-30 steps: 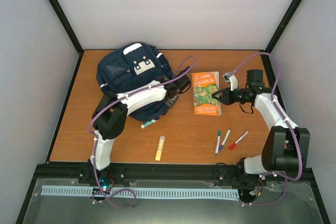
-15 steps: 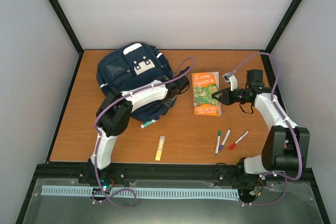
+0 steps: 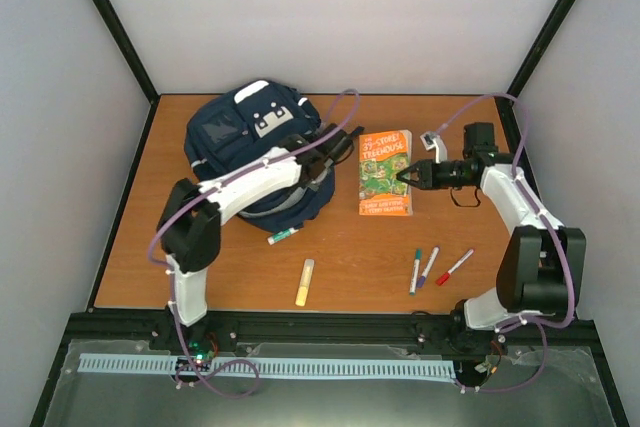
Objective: Pack the student bag
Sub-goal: Place the book in the student bag.
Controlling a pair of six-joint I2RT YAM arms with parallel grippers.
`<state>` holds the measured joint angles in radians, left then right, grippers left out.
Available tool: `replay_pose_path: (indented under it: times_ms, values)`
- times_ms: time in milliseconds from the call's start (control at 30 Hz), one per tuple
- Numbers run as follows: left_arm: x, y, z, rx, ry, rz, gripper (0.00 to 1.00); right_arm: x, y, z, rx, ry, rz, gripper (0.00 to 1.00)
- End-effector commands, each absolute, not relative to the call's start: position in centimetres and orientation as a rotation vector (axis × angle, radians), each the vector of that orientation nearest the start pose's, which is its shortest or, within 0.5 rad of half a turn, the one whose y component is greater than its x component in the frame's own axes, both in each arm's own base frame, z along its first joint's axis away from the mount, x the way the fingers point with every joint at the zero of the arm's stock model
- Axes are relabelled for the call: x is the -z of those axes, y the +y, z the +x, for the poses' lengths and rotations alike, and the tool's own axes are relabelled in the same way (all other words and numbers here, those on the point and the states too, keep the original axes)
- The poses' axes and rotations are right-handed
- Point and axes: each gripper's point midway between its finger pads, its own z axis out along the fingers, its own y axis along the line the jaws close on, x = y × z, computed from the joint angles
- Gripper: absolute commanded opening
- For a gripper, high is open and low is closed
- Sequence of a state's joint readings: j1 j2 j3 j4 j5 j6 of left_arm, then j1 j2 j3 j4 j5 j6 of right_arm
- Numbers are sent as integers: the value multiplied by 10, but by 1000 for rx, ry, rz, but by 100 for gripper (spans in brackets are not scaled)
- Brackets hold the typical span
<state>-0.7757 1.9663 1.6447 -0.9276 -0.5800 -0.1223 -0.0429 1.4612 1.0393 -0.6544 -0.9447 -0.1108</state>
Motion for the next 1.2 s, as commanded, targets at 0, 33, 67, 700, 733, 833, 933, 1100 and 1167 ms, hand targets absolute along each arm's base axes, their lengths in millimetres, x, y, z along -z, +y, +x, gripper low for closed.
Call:
replay_pose_path:
  times_ms: [0,33,67,700,733,833,933,1100,1167]
  values:
    - [-202,-237,390,-437,2301,588,1,-201,162,320,-1419,2347,-397,3]
    - [-205,-237,389,-431,2294,584,1,-197,170,315,-1458,2381,-402,3]
    - [-208,-236,389,-426,2287,580,1,-196,179,310,-1485,2400,-424,3]
    - [-243,-211,387,-341,2256,484,1,-155,304,264,-2011,2567,-664,3]
    - [-244,-209,387,-341,2257,483,1,-156,308,265,-2038,2566,-659,3]
    - [-253,-205,386,-330,2238,457,1,-158,317,273,-2097,2560,-639,3]
    - [-260,-199,386,-320,2217,431,1,-155,325,281,-2118,2580,-613,3]
    - [-266,-190,388,-302,2215,391,1,-150,339,294,-2128,2593,-612,3]
    - [-266,-186,388,-296,2218,380,1,-153,346,301,-2143,2570,-634,3]
